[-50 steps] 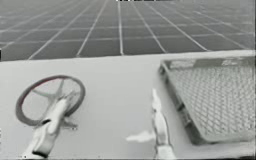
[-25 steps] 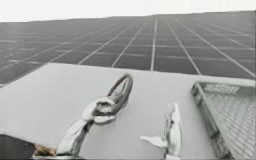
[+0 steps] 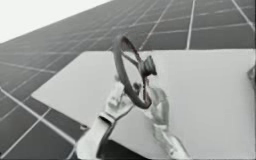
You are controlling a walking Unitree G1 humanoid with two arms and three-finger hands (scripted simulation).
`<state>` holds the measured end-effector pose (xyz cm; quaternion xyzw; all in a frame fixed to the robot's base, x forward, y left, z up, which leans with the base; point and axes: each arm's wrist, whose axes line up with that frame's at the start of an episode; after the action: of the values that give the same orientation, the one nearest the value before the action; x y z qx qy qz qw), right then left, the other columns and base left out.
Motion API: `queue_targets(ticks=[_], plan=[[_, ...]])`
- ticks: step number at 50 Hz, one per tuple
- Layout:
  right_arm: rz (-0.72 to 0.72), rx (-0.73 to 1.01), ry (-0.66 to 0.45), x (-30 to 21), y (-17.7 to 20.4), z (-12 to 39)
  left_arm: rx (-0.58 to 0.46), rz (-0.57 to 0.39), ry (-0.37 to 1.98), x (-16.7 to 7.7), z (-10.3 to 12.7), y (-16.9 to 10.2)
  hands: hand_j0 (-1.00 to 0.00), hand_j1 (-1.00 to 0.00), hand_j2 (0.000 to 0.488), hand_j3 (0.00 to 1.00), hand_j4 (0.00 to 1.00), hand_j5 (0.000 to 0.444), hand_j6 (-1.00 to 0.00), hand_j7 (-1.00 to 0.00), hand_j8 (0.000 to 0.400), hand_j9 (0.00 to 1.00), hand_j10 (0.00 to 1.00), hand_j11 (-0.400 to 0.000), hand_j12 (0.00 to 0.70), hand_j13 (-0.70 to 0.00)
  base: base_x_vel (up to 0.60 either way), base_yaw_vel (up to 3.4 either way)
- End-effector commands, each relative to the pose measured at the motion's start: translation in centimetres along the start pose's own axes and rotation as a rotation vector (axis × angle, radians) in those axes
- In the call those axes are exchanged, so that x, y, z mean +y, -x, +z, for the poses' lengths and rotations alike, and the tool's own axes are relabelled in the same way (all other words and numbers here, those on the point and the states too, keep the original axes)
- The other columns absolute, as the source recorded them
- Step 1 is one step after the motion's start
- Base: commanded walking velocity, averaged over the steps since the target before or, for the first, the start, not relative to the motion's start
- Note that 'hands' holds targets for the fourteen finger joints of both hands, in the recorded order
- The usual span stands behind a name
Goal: Pick up and drop off the object
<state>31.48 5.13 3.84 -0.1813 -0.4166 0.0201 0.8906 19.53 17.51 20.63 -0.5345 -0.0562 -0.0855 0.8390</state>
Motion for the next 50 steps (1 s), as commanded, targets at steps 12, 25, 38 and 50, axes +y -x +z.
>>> queue_targets(ticks=[12, 25, 38, 50], plan=[[-0.267, 0.674, -0.532, -2.5, 0.3, 1.7, 0.086, 0.055, -0.03, 2.4, 0.2, -1.7, -1.0, -1.0, 0.0, 1.0, 1.0, 0.0, -1.0, -1.0, 0.4, 1.0, 1.0, -0.4, 0.7, -0.7, 0.0, 0.0], [-0.239, 0.579, -0.617, -9.4, -3.6, 1.7, 0.136, 0.149, -0.181, 2.8, -0.3, -1.3, 0.0, 0.0, 0.0, 1.0, 1.0, 0.0, 0.0, 0.0, 0.0, 1.0, 1.0, -0.4, 0.0, -0.7, 0.0, 0.0], [-0.548, 0.455, -0.795, -26.6, -11.1, -4.8, 0.213, 0.161, -0.248, 3.2, -1.4, -1.0, 0.0, 0.0, 0.0, 1.0, 1.0, 0.0, 0.0, 0.0, 0.0, 1.0, 1.0, -0.4, 0.0, -0.7, 0.0, 0.0], [-1.227, 0.861, -0.773, -27.3, -1.1, -7.5, 0.253, 0.148, -0.27, 2.4, -1.5, -1.5, 0.0, 0.0, 0.0, 1.0, 1.0, 0.0, 0.0, 0.0, 0.0, 1.0, 1.0, -0.4, 0.0, -0.7, 0.07, -5.02]])
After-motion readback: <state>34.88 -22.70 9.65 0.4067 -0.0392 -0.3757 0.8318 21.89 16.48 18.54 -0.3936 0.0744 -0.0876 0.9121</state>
